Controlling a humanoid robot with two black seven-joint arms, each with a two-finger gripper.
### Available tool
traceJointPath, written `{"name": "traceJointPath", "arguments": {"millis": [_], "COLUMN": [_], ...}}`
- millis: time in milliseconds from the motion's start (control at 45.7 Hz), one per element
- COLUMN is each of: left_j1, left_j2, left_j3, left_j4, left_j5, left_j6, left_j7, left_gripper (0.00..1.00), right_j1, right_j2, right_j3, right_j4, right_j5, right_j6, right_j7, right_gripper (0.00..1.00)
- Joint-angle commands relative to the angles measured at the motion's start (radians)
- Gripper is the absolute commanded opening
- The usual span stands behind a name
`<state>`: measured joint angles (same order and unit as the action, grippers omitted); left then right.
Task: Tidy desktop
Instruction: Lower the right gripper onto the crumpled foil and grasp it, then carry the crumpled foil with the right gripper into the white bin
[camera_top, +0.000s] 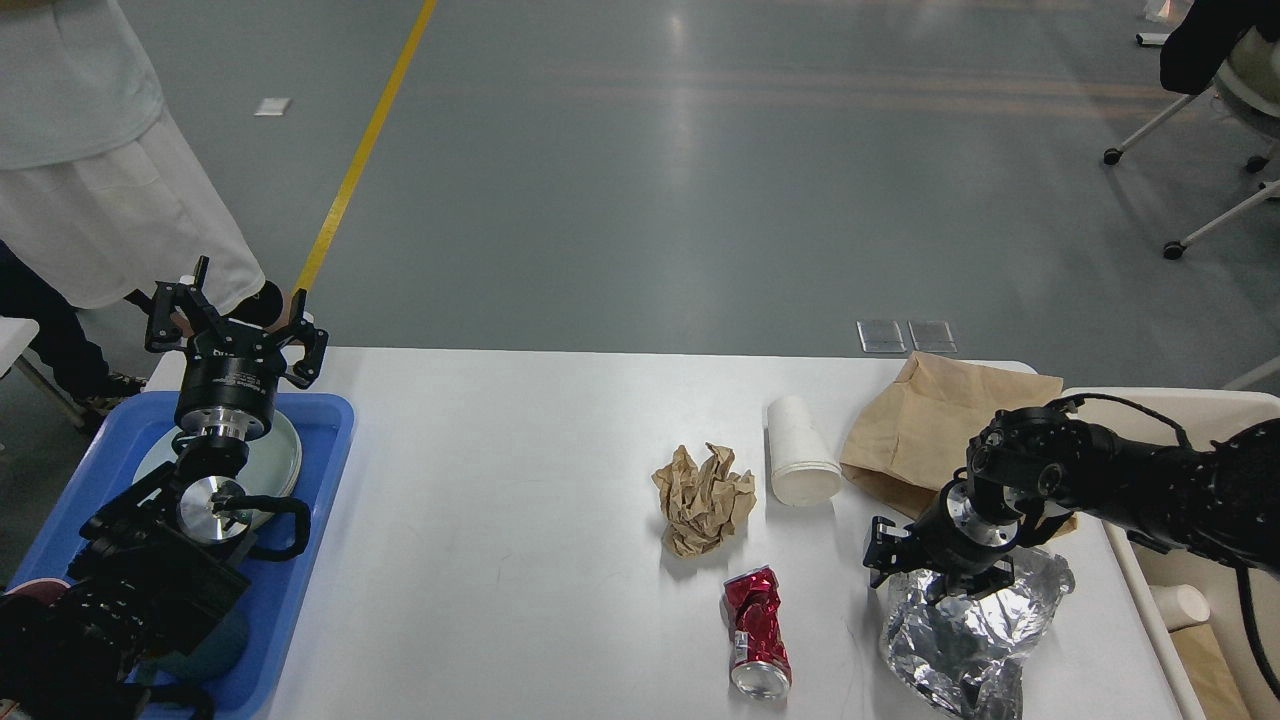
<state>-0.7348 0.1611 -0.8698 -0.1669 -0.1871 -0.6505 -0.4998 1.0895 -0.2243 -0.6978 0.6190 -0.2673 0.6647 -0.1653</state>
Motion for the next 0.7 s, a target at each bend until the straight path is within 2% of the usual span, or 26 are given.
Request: {"name": "traceJointPath", "arguments": {"millis": [0, 372, 678], "left_j1": [0.0, 0.0, 0.0], "left_j2": [0.0, 0.0, 0.0], "left_j3": [0.0, 0.0, 0.0], "left_j4": [0.0, 0.0, 0.001], "left_j5": [0.0, 0.0, 0.0], "left_j6": [0.0, 0.0, 0.0], "left_j7": [0.0, 0.0, 0.0], "left_gripper": [0.96, 0.96, 0.96], "right_j1": [-0.002, 0.046, 0.312], "right_j2": [-0.024, -0.26, -0.523], "right_j3": [-0.003, 0.017, 0.017], "right_j4": [0.021, 0.16, 0.427], "right_j5": [0.002, 0.002, -0.004], "right_j6": [0.03, 0.038, 0.101], "right_j7": [0.0, 0.0, 0.0], "right_gripper": [0.0, 0.0, 0.0]}}
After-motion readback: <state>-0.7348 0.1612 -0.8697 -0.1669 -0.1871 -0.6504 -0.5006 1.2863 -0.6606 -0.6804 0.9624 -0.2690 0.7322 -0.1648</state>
